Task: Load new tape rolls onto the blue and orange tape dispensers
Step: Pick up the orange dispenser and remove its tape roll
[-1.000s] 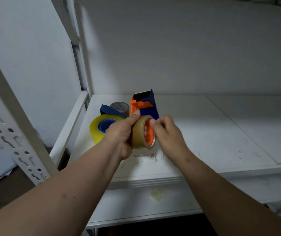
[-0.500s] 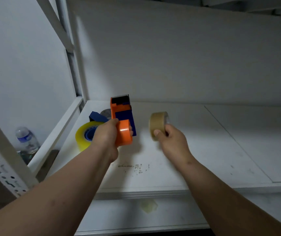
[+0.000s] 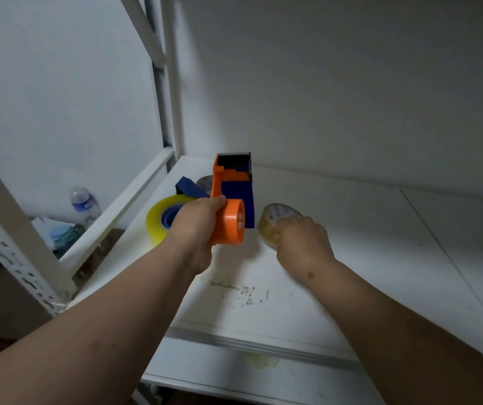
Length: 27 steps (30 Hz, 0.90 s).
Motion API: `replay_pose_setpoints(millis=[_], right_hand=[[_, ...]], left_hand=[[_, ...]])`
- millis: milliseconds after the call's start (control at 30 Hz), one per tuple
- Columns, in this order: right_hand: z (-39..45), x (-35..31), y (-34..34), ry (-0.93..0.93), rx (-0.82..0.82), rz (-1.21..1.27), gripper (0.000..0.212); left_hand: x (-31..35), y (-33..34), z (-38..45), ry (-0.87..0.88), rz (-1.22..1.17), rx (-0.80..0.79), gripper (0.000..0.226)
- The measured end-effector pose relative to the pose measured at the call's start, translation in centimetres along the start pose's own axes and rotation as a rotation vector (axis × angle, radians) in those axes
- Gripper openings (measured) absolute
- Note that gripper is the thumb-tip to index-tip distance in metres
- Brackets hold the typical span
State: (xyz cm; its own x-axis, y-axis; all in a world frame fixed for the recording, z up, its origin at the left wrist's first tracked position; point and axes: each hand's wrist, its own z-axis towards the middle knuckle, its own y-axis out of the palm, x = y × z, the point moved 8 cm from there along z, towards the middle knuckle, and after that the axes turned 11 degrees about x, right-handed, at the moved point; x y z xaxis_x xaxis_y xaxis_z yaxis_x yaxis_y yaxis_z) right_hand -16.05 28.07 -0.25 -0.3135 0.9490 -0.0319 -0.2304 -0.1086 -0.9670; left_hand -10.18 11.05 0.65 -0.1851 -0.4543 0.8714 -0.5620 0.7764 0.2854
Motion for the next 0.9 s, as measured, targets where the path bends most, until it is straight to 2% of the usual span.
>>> replay_pose_setpoints(millis=[67, 233, 300, 367, 467, 533, 667, 767, 900], right_hand=[[0.8, -0.2, 0.4, -0.01, 0.026, -0.053, 0.065], [1.0, -0.4, 2.0, 0.002, -0.078, -0.035, 0.065], [1.2, -0.4, 1.0, 0.016, -0.002, 0.037, 0.06], [1.4, -0.1, -1.3, 0.081, 0.172, 0.125, 0.045], [0.9, 0.5, -4.2, 0.159, 0.332, 0.235, 0.046], [0.2, 0.6, -5.0, 0.149, 0.364, 0.291, 0.034], [-2.0, 1.4, -6.9, 0.163, 0.393, 0.49, 0.025], [-3.9, 3.2, -7.9, 0.212, 0.366, 0.603, 0.02], [-7.4, 7.5, -9.1, 0.277, 0.355, 0.631, 0.02]], left_hand=[[0.1, 0.0, 0.4, -0.004, 0.001, -0.005, 0.019], [0.3, 1.0, 1.7, -0.001, 0.064, -0.062, 0.012], [0.4, 1.6, 2.1, 0.001, 0.079, -0.085, 0.011], [0.5, 2.4, 2.4, 0.013, 0.107, -0.101, 0.009], [0.4, 4.1, 2.4, 0.069, 0.144, -0.136, 0.009], [0.5, 5.3, 2.0, 0.162, 0.213, -0.14, 0.01], [0.6, 8.6, -0.5, 0.325, 0.254, -0.2, 0.016], [-0.2, 11.5, -2.8, 0.351, 0.276, -0.279, 0.018], [-3.4, 15.6, -5.8, 0.302, 0.334, -0.39, 0.022]])
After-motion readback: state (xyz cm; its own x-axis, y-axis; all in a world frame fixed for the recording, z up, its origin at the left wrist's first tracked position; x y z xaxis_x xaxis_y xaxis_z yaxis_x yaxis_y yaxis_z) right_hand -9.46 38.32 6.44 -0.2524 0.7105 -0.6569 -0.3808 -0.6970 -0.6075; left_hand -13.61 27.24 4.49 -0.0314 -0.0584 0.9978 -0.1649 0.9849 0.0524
